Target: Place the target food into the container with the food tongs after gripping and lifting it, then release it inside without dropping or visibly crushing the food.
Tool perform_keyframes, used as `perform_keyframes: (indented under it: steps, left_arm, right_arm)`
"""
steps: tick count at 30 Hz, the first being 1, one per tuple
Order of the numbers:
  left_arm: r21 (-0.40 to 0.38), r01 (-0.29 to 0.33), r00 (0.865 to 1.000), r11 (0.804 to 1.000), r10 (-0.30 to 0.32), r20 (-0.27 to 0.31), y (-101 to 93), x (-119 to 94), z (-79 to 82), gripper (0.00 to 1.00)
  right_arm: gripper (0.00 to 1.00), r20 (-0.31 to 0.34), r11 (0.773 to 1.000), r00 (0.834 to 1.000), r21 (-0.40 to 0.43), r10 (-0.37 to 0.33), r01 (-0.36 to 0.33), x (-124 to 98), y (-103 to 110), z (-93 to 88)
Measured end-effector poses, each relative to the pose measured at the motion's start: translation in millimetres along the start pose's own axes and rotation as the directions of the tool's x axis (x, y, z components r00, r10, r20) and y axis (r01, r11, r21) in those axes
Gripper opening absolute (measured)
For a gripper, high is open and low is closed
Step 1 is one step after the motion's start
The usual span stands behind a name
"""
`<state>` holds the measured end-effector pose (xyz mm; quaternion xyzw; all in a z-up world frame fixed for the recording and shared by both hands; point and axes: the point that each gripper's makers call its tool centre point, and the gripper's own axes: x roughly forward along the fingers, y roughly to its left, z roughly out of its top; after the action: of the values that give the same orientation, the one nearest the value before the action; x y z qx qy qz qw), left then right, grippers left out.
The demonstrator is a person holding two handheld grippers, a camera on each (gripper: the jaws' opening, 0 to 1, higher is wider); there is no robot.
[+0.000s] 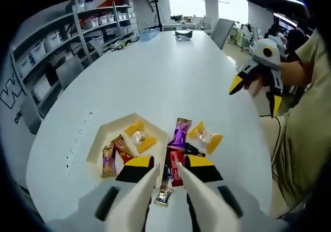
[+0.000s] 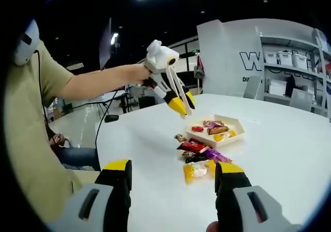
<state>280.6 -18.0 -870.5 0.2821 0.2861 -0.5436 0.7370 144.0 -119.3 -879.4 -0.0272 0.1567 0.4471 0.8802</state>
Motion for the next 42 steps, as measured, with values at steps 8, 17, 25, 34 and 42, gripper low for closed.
perform_keyframes:
  steps: [8, 17, 25, 34, 42]
  left_arm:
    - [-0.016, -0.008, 1.000, 1.000, 0.008, 0.010, -10.7, 6.0, -4.9, 0.23]
    - [-0.044, -0.016, 0.999, 0.999, 0.017, 0.032, -22.1, 16.3, -11.6, 0.23]
    - [-0.033, -0.027, 1.000, 0.999, 0.027, 0.006, -30.9, 28.6, -21.8, 0.23]
    - [-0.050, -0.055, 0.998, 0.997, 0.056, 0.005, -31.4, 36.1, -28.1, 0.23]
    - [-0.021, -0.102, 0.995, 0.995, 0.102, -0.004, -29.7, 45.6, -38.0, 0.23]
  right_arm:
    - [0.63, 0.001, 1.000, 1.000, 0.002, 0.002, -0.002, 1.3, 0.3, -0.7]
    - [0.63, -0.001, 1.000, 1.000, 0.005, 0.002, -0.002, 0.9, 0.1, -2.3]
    - [0.63, -0.002, 1.000, 1.000, 0.009, 0.004, -0.004, 1.5, 1.4, -4.0]
    - [0.63, -0.004, 1.000, 1.000, 0.012, 0.003, -0.003, 1.3, 0.6, -6.0]
    - [0.63, -0.003, 1.000, 1.000, 0.014, 0.005, -0.005, 1.9, 0.7, -6.0]
